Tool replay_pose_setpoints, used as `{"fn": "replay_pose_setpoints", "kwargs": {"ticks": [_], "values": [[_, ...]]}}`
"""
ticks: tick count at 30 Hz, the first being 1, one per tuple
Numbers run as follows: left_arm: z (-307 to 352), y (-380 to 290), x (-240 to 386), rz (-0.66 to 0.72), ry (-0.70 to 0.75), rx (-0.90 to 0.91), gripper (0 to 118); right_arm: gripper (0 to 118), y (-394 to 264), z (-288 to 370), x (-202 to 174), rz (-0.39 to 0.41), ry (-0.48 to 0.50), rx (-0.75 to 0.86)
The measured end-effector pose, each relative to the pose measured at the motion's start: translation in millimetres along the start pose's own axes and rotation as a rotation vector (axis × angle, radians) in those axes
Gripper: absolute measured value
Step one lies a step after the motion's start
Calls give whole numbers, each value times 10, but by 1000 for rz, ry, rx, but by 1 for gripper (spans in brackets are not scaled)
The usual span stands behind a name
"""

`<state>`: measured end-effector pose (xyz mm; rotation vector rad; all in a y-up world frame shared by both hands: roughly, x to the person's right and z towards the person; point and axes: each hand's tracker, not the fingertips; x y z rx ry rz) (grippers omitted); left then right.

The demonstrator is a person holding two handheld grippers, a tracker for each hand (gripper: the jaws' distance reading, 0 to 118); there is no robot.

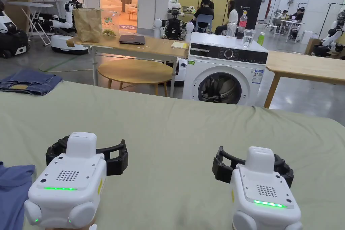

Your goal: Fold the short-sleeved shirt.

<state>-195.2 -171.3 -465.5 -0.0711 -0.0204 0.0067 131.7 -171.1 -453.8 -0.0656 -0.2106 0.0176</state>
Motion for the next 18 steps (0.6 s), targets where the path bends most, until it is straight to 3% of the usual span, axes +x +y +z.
{"fn": "replay_pose_setpoints", "kwargs": {"ticks": [18], "values": [[6,36,-17,-28,-16,4,118,118,21,-2,-4,1,-3,-10]]}}
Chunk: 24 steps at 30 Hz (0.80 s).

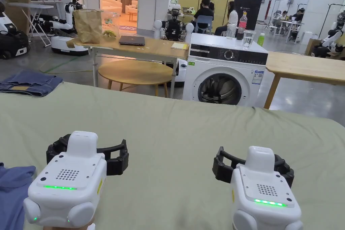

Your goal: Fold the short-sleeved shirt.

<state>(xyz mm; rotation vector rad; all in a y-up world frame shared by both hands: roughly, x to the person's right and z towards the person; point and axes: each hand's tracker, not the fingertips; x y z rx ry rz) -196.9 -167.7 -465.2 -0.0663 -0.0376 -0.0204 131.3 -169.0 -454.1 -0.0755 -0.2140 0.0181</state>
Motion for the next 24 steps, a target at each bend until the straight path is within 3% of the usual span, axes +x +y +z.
{"fn": "replay_pose_setpoints", "kwargs": {"ticks": [24], "values": [[-14,38,22,-12,-13,-3,118,118,22,-22,-25,-2,3,-6]]}}
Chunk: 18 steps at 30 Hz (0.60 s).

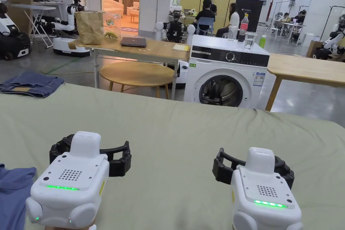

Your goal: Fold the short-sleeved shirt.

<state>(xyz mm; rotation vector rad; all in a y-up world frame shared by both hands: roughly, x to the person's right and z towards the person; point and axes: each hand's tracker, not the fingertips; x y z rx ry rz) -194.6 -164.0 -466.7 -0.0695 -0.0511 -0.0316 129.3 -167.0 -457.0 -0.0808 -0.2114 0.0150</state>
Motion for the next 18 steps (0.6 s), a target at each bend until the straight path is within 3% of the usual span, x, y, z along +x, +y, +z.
{"fn": "replay_pose_setpoints", "kwargs": {"ticks": [18], "values": [[3,5,-14,1,1,4,118,118,5,5,11,2,-4,-1]]}}
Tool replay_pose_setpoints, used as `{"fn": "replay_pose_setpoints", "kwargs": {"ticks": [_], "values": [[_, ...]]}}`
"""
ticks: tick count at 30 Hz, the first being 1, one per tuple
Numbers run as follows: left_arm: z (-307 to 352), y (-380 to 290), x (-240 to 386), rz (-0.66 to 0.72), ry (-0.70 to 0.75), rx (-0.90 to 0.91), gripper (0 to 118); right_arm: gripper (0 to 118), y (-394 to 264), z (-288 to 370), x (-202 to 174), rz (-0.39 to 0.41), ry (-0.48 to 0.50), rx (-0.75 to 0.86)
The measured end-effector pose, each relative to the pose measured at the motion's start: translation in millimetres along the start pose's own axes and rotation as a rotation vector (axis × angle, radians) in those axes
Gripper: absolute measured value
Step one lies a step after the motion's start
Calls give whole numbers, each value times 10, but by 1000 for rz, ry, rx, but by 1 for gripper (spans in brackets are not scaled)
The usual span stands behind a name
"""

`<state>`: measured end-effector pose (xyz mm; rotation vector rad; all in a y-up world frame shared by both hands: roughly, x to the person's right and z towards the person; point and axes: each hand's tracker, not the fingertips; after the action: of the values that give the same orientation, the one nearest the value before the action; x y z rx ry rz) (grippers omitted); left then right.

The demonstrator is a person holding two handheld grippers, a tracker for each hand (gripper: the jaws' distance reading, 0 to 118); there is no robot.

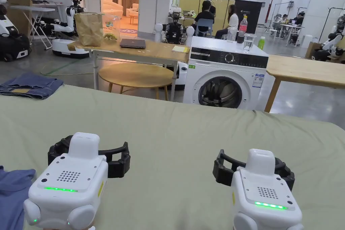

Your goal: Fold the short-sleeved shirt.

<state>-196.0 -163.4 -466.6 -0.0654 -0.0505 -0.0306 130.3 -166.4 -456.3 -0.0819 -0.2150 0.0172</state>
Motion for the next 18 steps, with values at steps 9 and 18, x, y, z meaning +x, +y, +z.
{"fn": "replay_pose_setpoints", "kwargs": {"ticks": [9,18], "values": [[10,6,-12,4,9,2,118,118,3,-15,-8,6,-1,-2],[5,27,-23,32,-7,0,117,118,-9,15,-40,7,-5,9]]}}
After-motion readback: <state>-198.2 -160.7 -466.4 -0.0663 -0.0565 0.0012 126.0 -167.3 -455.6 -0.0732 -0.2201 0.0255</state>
